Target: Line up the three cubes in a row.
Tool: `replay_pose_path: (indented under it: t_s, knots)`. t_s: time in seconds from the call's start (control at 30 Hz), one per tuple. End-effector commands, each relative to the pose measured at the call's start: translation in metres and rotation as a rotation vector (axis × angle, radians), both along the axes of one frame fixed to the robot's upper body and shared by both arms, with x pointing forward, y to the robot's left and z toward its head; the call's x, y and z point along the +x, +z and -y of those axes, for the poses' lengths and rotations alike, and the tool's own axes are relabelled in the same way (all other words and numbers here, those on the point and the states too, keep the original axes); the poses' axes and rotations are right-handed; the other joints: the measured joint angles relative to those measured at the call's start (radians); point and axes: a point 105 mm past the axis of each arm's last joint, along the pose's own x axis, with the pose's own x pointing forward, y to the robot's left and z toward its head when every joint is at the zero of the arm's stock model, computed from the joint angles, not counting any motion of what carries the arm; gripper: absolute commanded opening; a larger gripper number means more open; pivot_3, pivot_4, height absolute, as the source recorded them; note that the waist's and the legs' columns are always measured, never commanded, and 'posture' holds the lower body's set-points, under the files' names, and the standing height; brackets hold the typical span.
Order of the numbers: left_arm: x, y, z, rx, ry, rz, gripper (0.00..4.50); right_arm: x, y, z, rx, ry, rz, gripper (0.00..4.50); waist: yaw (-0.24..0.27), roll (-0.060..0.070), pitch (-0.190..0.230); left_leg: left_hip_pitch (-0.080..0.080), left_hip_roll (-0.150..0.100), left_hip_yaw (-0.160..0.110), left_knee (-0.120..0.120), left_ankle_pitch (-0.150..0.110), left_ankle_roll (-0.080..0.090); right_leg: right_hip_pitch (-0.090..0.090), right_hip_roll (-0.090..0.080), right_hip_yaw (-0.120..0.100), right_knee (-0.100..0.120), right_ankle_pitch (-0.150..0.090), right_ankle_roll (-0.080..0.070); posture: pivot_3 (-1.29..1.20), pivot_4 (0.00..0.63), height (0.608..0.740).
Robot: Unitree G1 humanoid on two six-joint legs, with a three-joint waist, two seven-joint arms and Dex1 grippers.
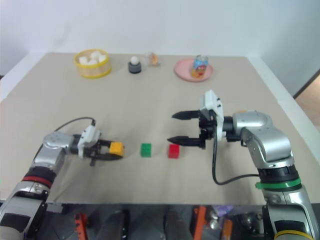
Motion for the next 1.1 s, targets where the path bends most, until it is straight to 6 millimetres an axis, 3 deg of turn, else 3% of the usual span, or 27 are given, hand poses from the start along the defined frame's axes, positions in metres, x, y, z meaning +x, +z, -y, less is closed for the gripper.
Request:
replay_pose_path:
  t_s: [0.03, 0.7, 1.1]
  knots:
    - [0.001, 0.004, 0.003, -0.014, -0.003, 0.028, 1.36, -0.003, 0.015, 0.0, 0.011, 0.015, 0.061, 4.5, 0.0, 0.0, 0.0, 0.0, 0.0, 0.0, 0.0, 0.0, 0.0, 0.0, 0.0, 0.0, 0.0, 0.0, 0.0, 0.0, 0.15, 0.74]
    - [0.007, -0.003, 0.004, 0.044, 0.014, 0.051, 1.36, -0.002, 0.014, -0.001, 0.017, 0.011, 0.061, 4.5, 0.0, 0.0, 0.0, 0.0, 0.0, 0.0, 0.001, 0.0, 0.0, 0.0, 0.0, 0.0, 0.0, 0.001, 0.0, 0.0, 0.15, 0.74]
    - [0.021, 0.009, 0.006, -0.026, 0.084, 0.035, 1.36, -0.002, 0.013, -0.001, 0.014, 0.011, 0.058, 4.5, 0.0, 0.0, 0.0, 0.001, 0.0, 0.0, 0.001, 0.002, 0.003, 0.0, 0.0, 0.0, 0.001, 0.005, 0.0, 0.0, 0.15, 0.74]
